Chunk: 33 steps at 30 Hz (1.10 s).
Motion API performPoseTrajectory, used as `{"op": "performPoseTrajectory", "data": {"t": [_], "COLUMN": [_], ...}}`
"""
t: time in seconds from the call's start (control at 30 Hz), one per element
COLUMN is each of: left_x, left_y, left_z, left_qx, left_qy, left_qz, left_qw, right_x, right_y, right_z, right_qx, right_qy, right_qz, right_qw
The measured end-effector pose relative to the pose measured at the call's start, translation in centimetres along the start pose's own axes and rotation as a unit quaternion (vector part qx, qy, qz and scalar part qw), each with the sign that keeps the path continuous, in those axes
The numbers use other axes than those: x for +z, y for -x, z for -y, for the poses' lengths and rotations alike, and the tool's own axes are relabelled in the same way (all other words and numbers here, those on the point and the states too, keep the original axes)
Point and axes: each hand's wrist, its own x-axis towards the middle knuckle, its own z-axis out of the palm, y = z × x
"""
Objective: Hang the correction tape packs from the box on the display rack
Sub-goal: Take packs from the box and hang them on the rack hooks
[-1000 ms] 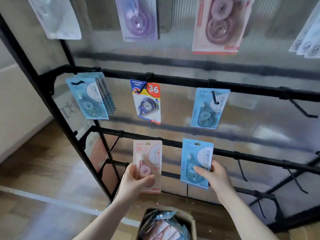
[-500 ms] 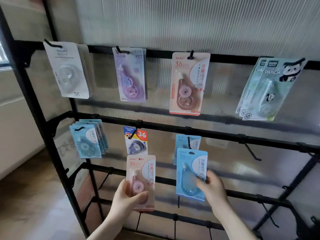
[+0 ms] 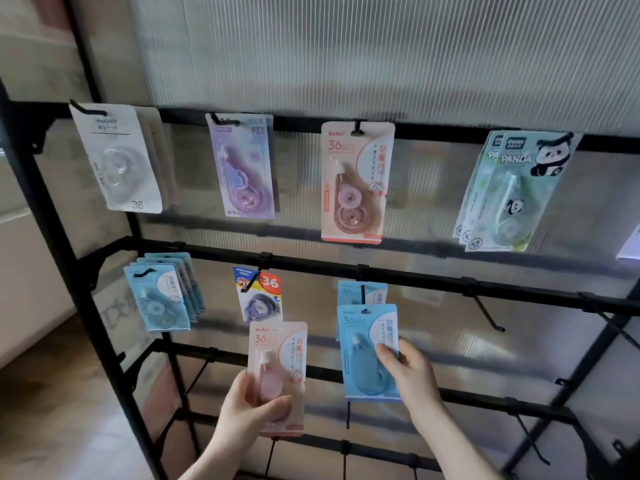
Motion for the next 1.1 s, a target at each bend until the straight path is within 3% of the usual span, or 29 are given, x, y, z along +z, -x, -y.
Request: {"op": "performPoseTrajectory", "data": {"t": [0.4,0.67,1.1], "left_x": [0.1,0.2,0.1], "left_y": [-0.4,-1.4,-2.0], "left_z": [-0.7,-1.0,-2.6], "left_qx": [-0.001,-0.002,0.007], "left_qy": [-0.031,-0.058,-0.074], "left_qz": [-0.012,-0.012,0.033], "left_qw": [0.999,0.998,0.997], "right_x": [0.4,0.9,1.2], "right_y": [-3.4,-6.6,-7.3], "right_z": [-1.4,-1.0,-0.7], "right_qx": [0.031,0.036,0.031], "right_qy": [0.037,0.125,0.223], "right_qz": [-0.029,-0.057,-0.083], "right_qw": [0.998,0.99,0.971]}}
